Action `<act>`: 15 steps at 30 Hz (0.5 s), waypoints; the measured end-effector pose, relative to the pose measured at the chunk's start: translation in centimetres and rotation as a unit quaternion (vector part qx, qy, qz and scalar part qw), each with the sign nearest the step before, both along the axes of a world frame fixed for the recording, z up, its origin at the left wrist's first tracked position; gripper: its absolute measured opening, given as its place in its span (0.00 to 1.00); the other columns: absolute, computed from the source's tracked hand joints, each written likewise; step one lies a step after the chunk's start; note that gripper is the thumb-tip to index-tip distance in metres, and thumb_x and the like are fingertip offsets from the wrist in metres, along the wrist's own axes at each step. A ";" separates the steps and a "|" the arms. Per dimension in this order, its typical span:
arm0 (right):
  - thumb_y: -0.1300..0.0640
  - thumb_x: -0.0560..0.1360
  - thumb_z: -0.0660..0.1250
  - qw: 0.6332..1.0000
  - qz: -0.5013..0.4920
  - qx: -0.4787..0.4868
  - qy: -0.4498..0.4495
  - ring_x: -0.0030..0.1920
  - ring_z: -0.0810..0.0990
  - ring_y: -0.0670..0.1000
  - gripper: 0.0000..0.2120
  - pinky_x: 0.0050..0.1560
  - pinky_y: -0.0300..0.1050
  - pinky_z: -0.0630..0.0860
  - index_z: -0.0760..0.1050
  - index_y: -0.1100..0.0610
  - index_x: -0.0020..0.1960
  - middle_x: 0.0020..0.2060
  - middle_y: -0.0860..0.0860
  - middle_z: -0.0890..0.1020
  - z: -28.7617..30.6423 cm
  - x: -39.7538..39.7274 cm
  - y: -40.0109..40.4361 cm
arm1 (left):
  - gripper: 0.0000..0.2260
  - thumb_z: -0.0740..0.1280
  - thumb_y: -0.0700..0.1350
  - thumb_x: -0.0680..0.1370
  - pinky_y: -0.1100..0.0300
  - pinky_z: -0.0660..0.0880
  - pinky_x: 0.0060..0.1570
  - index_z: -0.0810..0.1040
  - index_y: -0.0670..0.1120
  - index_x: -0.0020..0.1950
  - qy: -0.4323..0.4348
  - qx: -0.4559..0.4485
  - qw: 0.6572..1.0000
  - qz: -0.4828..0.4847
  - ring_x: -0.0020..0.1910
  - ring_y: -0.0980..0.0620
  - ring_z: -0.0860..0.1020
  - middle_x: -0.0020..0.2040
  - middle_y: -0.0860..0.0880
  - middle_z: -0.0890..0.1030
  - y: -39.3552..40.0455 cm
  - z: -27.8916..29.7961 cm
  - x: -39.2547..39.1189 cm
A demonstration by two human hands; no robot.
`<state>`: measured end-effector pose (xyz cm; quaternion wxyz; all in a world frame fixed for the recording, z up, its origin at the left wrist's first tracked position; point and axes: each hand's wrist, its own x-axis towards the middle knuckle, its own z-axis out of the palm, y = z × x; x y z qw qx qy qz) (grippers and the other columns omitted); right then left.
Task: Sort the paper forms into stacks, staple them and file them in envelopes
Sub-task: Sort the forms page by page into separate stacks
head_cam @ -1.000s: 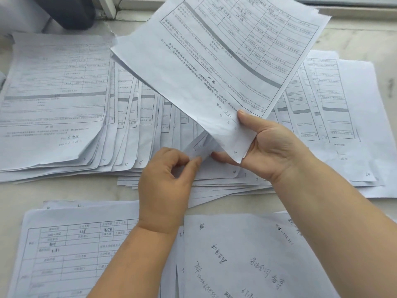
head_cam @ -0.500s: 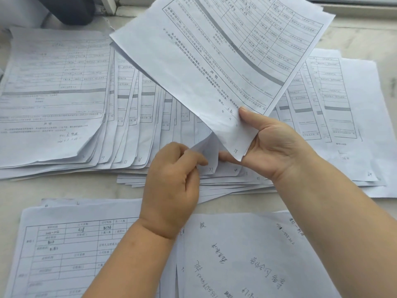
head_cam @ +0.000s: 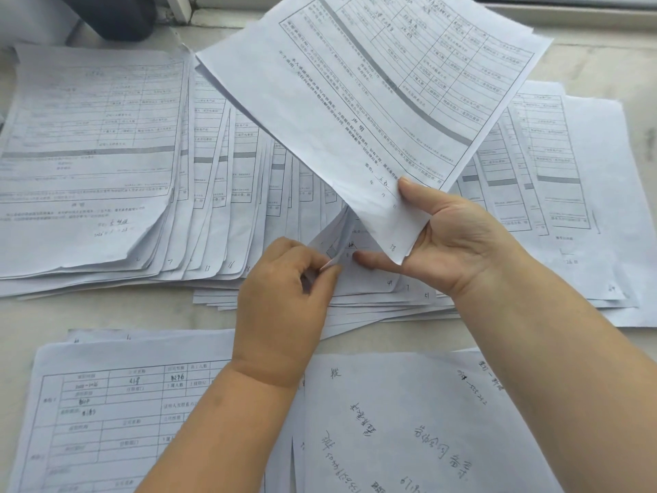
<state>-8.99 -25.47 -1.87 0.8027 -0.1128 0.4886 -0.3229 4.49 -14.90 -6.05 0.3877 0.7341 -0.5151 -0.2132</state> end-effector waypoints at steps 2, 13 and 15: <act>0.58 0.80 0.62 1.000 0.001 -0.006 0.007 0.36 0.85 0.53 0.07 0.56 0.71 0.71 0.78 0.52 0.49 0.40 0.49 0.86 0.1 0.0 0.1 | 0.05 0.69 0.45 0.72 0.74 0.67 0.39 0.76 0.46 0.38 -0.009 -0.020 0.999 0.031 0.39 0.60 0.73 0.35 0.56 0.74 -0.1 0.6 0.2; 0.62 0.80 0.62 0.999 -0.038 -0.012 0.012 0.45 0.86 0.55 0.07 0.55 0.66 0.78 0.79 0.57 0.51 0.45 0.53 0.87 0.9 0.1 0.8 | 0.28 0.60 0.32 0.69 0.40 0.66 0.67 0.72 0.43 0.70 -0.232 0.045 0.972 -0.012 0.67 0.39 0.72 0.67 0.40 0.75 0.7 -1.0 2.5; 0.64 0.79 0.63 0.996 -0.082 -0.030 0.034 0.37 0.86 0.51 0.12 0.42 0.54 0.84 0.83 0.58 0.41 0.38 0.52 0.86 1.8 -0.9 0.6 | 0.18 0.57 0.34 0.75 0.63 0.72 0.48 0.76 0.40 0.62 -0.137 0.005 0.989 0.049 0.46 0.50 0.76 0.47 0.47 0.82 0.8 -0.5 3.9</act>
